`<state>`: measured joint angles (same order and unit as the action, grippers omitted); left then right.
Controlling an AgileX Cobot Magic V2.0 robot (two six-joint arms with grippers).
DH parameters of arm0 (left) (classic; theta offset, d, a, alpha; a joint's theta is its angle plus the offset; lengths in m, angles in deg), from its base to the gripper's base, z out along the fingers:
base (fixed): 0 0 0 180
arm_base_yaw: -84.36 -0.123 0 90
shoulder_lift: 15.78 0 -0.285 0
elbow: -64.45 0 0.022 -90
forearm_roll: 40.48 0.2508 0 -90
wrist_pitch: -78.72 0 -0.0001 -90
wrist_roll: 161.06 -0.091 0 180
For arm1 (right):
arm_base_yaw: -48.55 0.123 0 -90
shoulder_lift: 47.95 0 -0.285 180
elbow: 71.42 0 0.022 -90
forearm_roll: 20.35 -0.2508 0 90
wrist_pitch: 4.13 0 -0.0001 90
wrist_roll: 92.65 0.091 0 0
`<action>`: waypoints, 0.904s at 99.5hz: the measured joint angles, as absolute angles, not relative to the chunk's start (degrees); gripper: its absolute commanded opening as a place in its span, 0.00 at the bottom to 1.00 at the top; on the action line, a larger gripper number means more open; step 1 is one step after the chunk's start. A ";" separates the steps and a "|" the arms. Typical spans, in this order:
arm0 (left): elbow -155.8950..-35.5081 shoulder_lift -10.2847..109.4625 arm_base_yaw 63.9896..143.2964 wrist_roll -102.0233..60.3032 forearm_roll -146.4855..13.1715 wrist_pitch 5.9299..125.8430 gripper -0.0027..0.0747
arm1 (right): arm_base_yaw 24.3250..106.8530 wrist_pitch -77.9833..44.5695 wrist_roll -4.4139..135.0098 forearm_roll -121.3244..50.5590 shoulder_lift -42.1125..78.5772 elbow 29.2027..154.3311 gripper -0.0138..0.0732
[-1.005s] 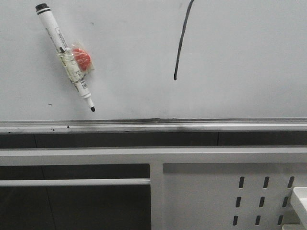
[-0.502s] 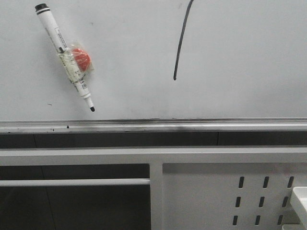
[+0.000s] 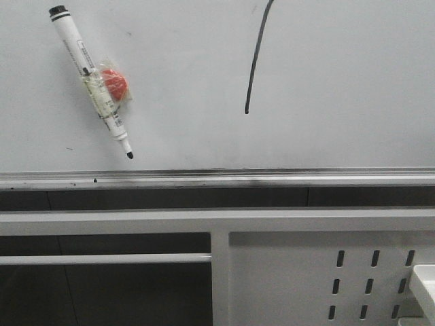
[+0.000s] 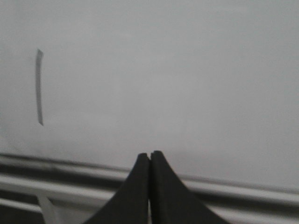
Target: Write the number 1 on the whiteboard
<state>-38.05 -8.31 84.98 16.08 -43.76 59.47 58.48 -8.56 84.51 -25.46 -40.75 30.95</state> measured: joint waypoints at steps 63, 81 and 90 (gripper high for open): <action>-38.05 -8.31 84.98 16.18 -43.76 59.47 0.01 | 38.76 -23.14 81.11 -24.61 -40.84 30.95 0.08; -38.05 -8.31 84.98 16.18 -43.76 59.47 0.01 | 38.76 -23.14 81.11 -24.61 -40.84 30.95 0.08; -38.05 -8.31 84.98 16.18 -43.76 59.47 0.01 | 38.76 -23.14 81.11 -24.61 -40.84 30.95 0.08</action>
<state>-38.05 -8.31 84.98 16.18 -43.76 59.47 38.76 -23.14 81.11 -24.61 -40.84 30.95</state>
